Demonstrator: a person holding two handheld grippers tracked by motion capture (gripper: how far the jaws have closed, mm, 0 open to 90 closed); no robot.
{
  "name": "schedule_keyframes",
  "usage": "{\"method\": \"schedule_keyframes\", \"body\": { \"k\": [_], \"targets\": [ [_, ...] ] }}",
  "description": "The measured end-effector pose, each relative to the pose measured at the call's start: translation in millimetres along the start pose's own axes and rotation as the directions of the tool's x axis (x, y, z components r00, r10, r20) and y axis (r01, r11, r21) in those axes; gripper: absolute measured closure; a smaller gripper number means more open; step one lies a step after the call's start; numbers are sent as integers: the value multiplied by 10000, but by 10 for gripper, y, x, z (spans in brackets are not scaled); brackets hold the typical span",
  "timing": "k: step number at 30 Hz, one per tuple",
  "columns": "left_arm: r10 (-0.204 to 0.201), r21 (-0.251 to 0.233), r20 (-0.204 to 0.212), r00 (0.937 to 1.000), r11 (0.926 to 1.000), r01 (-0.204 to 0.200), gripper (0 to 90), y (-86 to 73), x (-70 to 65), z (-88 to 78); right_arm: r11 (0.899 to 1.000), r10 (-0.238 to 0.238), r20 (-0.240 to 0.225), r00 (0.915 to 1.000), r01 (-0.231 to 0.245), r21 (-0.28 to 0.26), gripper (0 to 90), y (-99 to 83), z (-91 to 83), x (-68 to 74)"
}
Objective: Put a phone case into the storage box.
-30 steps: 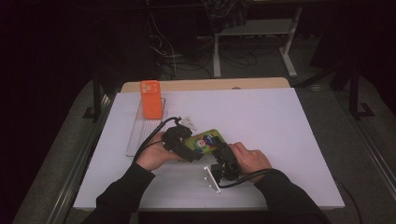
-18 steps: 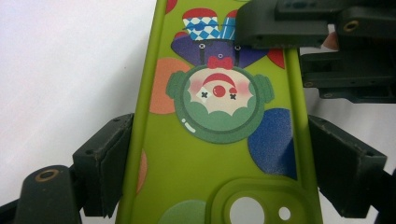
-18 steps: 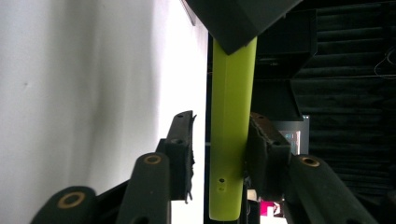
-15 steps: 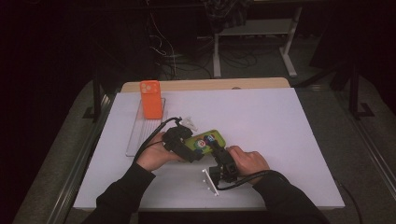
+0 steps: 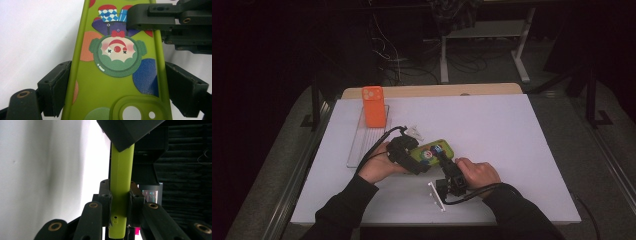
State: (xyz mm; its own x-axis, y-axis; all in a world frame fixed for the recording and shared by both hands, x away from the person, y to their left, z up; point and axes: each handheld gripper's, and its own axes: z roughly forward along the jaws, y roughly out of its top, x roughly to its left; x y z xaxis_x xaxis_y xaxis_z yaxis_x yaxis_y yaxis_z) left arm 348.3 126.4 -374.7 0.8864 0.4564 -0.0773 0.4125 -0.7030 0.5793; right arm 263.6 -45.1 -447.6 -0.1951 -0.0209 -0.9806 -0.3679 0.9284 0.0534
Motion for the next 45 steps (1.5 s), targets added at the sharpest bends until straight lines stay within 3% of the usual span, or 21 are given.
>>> {"method": "schedule_keyframes", "body": {
  "k": [3,10,11,13,14,16,19,21,25,29,30,31,32,34,35,36,39,40,41,43,45],
  "targets": [
    [-28,-110,101,9999,9999,29,129,-4,-4,-22,9999,144,6,9999,-144,43,755,-2,-11,-15],
    [-86,-412,110,9999,9991,90,5,-16,12,-108,9993,241,-160,9996,-236,305,755,-62,10,-36],
    [-308,-623,124,9994,9976,315,0,-20,-4,-103,9983,429,-223,9988,-420,394,755,-71,12,-35],
    [-30,-494,59,10000,9988,33,0,-28,15,-135,9969,601,-268,9978,-586,533,755,-95,13,-41],
    [-9,-539,82,10000,9985,13,0,-34,16,-142,9978,433,-359,9984,-414,518,755,-122,21,-62],
    [-152,-670,22,9999,9976,153,0,-48,13,-145,9960,604,-478,9970,-571,690,755,-175,27,-89],
    [-14,-531,-57,10000,9986,11,0,-64,42,-167,9931,817,-528,9953,-769,884,755,-239,34,-120],
    [-290,-747,-59,9996,9968,285,0,-75,33,-157,9895,1093,-631,9920,-1026,1015,755,-279,39,-132],
    [-110,-497,-117,9999,9987,104,0,-93,63,-177,9813,1601,-787,9840,-1500,1203,755,-312,45,-155],
    [115,-320,-193,9997,9994,-121,0,-104,83,-181,9687,2295,-1172,9662,-2150,1243,755,-342,59,-191],
    [31,-292,-176,9998,9996,-36,0,-109,81,-177,9639,2500,-1308,9594,-2337,1279,755,-353,58,-207],
    [101,-273,-210,9997,9996,-106,0,-110,87,-175,9498,2998,-1423,9433,-2812,1369,755,-360,54,-220],
    [56,-233,-179,9998,9997,-60,0,-113,89,-170,9436,3212,-1592,9335,-3012,1378,755,-375,55,-231],
    [-33,-358,-220,9998,9994,25,0,-118,90,-158,9199,3854,-1820,9046,-3611,1531,755,-404,50,-257],
    [-164,-435,-221,9996,9989,154,0,-121,81,-150,9130,4021,-1902,8956,-3767,1565,755,-411,50,-264],
    [-221,-443,-230,9995,9988,211,0,-121,78,-148,9160,3968,-2009,8956,-3723,1497,755,-432,58,-280],
    [-273,-454,-247,9993,9986,262,0,-122,80,-151,8867,4604,-2225,8594,-4333,1613,755,-460,57,-315],
    [-356,-543,-237,9991,9979,343,0,-123,76,-147,8644,5013,-2244,8357,-4722,1728,755,-462,52,-322],
    [-249,-488,-240,9994,9985,237,0,-123,87,-152,8482,5284,-2247,8187,-4978,1810,755,-467,46,-332],
    [-256,-584,-287,9993,9980,239,0,-124,97,-148,8306,5559,-2307,7986,-5229,1916,755,-486,48,-351],
    [-178,-534,-286,9994,9984,162,0,-125,112,-155,7916,6108,-2330,7567,-5768,2017,755,-493,49,-362]
  ]
}}
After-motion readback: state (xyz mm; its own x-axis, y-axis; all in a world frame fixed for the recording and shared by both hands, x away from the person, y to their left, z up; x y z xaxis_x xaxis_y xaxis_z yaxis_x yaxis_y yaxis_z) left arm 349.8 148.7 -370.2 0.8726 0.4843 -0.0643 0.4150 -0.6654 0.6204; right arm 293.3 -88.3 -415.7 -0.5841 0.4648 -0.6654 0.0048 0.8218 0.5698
